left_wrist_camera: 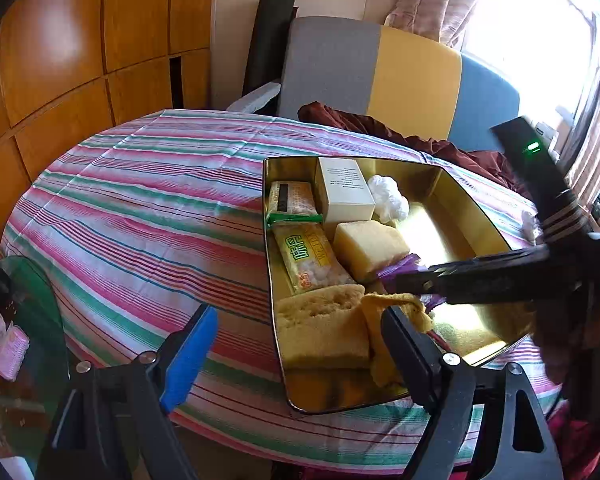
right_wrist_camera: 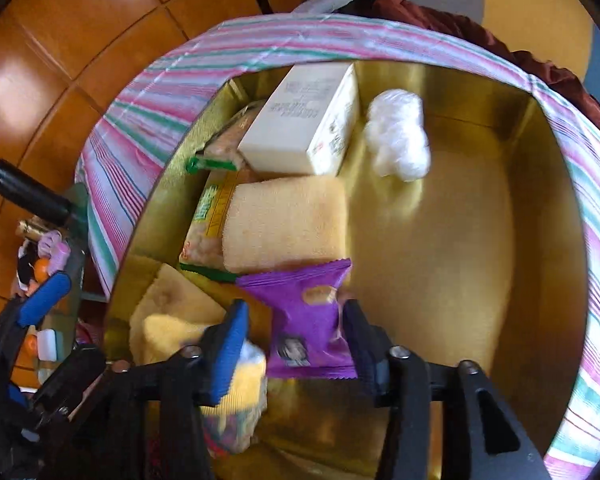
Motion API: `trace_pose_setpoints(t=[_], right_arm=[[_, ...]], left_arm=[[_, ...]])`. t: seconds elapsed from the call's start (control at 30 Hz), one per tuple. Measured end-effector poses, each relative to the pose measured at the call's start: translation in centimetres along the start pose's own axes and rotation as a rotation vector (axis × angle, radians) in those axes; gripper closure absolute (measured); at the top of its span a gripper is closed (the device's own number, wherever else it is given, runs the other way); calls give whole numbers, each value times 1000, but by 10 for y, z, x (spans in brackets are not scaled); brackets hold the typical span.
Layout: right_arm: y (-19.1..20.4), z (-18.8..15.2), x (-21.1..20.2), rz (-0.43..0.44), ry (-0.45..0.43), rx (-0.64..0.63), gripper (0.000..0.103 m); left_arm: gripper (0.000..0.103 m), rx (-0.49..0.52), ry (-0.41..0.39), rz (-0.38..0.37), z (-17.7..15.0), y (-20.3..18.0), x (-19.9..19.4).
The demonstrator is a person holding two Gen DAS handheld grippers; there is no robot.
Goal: Organize objects
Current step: 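Lower the purple packet into the gold tray and open the right tool, then move both tools back toward the white sock and plastic-wrapped ball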
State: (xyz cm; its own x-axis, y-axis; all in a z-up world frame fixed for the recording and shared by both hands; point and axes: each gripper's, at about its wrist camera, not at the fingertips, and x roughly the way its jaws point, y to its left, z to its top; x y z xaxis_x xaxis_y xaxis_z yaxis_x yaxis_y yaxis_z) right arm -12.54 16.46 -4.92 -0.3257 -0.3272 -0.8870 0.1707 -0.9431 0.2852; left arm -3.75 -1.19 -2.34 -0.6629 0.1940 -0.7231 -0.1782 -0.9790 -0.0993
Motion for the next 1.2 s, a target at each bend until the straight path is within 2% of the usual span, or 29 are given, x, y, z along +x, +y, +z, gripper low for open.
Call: trace_pose_setpoints(t=[0.23, 0.33, 0.47, 0.6, 0.67, 0.8, 1.0, 1.2], right_arm=[[-33, -17, -41, -36, -85, 64, 49], [-56, -30, -61, -55, -116, 106, 44], [-87, -41, -83, -92, -160, 178, 43], [-128, -57, -107, -141, -194, 265, 43], [-150, -64, -117, -169, -199, 312, 39], [-194, -78, -133, -243, -197, 404, 39], [-278, -101, -169, -329, -250, 619, 39], [-358, -132, -197, -434, -372, 870, 39]], left_arm=[[19, 32, -4, -4, 3, -13, -5], [18, 50, -7, -10, 6, -21, -6], [18, 73, -3, -32, 10, -35, -7], [18, 114, -3, -53, 14, -55, -7], [18, 135, -1, -64, 16, -65, -6], [18, 177, 2, -89, 21, -87, -5], [18, 240, 1, -150, 34, -127, -2], [18, 289, 1, -243, 53, -181, 0]])
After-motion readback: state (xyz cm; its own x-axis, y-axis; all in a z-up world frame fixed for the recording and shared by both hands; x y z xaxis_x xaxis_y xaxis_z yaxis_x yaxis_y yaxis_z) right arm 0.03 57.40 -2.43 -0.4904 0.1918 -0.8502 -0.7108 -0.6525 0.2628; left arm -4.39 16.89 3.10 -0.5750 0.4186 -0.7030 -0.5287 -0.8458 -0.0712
